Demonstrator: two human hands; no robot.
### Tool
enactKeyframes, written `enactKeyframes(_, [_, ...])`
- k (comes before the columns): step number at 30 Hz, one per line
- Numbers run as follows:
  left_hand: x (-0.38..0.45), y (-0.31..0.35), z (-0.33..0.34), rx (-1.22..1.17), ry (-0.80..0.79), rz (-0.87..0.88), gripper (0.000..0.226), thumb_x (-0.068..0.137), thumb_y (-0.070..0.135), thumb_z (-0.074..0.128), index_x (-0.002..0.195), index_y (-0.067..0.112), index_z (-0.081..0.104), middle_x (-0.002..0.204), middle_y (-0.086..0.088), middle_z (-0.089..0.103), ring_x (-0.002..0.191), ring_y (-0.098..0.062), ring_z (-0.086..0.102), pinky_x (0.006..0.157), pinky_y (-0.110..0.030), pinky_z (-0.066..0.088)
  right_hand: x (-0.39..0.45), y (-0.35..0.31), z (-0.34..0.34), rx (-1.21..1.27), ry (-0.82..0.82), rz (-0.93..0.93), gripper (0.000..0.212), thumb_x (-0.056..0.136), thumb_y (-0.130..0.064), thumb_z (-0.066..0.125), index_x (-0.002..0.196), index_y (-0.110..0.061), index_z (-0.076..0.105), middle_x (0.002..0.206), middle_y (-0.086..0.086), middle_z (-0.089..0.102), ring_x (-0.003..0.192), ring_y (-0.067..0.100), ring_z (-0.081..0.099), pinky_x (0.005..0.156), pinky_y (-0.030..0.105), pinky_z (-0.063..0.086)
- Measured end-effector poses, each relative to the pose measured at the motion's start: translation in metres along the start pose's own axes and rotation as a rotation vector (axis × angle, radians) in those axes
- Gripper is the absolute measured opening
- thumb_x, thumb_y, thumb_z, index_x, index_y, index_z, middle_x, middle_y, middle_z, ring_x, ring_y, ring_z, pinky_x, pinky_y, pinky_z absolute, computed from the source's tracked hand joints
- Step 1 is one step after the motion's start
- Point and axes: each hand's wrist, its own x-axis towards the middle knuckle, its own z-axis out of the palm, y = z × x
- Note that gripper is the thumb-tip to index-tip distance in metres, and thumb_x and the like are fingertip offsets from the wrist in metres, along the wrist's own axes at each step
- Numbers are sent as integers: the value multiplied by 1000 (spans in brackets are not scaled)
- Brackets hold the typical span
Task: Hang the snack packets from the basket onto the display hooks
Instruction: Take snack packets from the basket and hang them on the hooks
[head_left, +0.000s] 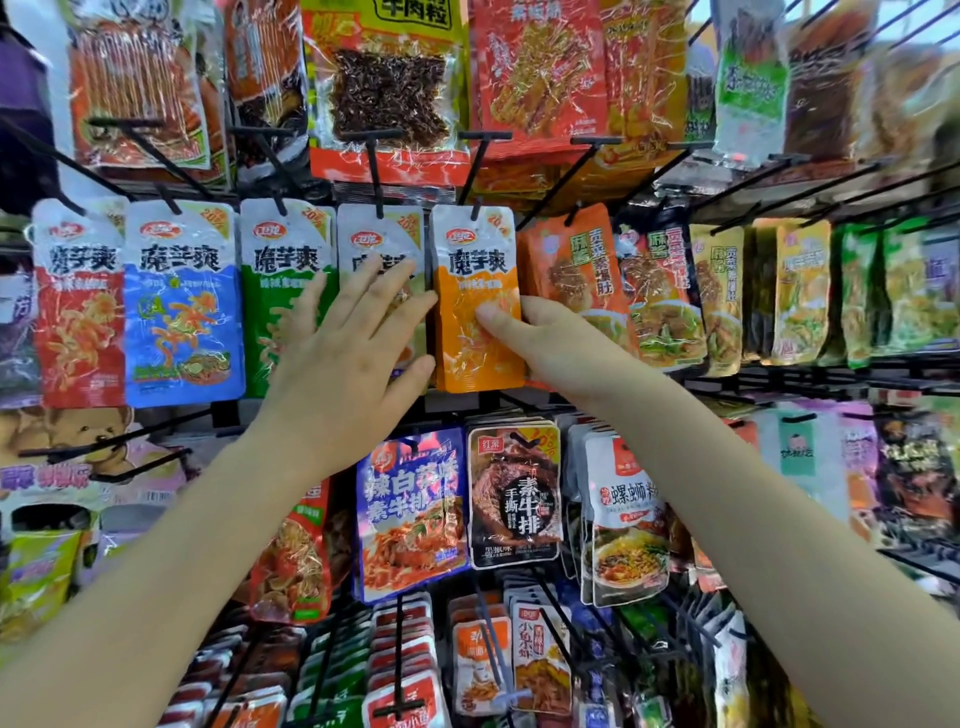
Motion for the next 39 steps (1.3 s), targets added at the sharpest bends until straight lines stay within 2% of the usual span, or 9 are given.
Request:
enactKeyframes(3, [0,7,-2,-73,29,-3,65,98,55,26,153,22,39,166,-1,25,155,-20,14,124,-51,6,-22,-7,-6,-145,26,-58,38,99,-48,56,125,-20,62,121,-3,71,109,16,68,100,46,53])
enactKeyframes(6, [2,19,-3,-100,83,15,65,99,54,31,153,19,38,165,-4,27,154,-24,18,124,-53,10,-47,-14,-17,-185,142,-134,52,99,-39,60,144,-16,49,137,-2,62,121,11,61,105,36,50])
enactKeyframes(11, [8,46,4,-109,95,49,71,98,58,32,153,14,38,164,-7,28,154,-27,18,125,-53,9,-61,-14,-42,-172,551,-346,12,99,-12,59,98,-19,68,83,3,73,65,16,71,62,40,61])
enactKeyframes(14, [10,56,13,-48,35,44,81,95,67,25,156,14,34,167,-7,23,155,-25,14,125,-50,5,-48,-4,-50,-309,630,-341,10,97,-18,62,107,-17,64,88,1,69,78,16,68,73,38,57])
enactKeyframes(19, [14,60,18,28,-32,-23,91,90,77,15,161,20,20,170,-2,10,157,-19,3,125,-50,5,-24,7,-47,-374,445,-131,52,98,-34,64,139,-11,42,115,-1,59,98,13,59,81,27,48])
enactKeyframes(26, [11,60,21,75,-71,-23,94,90,80,10,160,19,22,170,-3,8,157,-21,2,124,-54,11,3,18,-48,-224,330,29,35,93,-50,65,110,-23,54,89,-13,59,79,1,56,55,16,41])
enactKeyframes(31, [11,61,21,88,-82,-33,99,86,84,7,160,21,22,170,-2,8,157,-20,1,125,-54,11,14,30,-54,-5,209,34,37,85,-54,74,110,-28,66,107,-6,75,101,17,71,95,42,56])
enactKeyframes(36, [11,62,21,81,-76,-37,100,86,85,4,161,21,20,170,-1,7,157,-20,0,125,-54,10,19,35,-58,157,162,47,87,63,-70,81,129,-18,58,115,0,74,102,18,73,95,45,57])
enactKeyframes(39, [10,61,22,75,-75,-31,98,87,84,9,160,20,23,170,-1,7,157,-20,1,125,-54,10,17,34,-57,211,106,67,71,80,-59,75,132,-16,57,119,1,73,104,16,72,96,42,57])
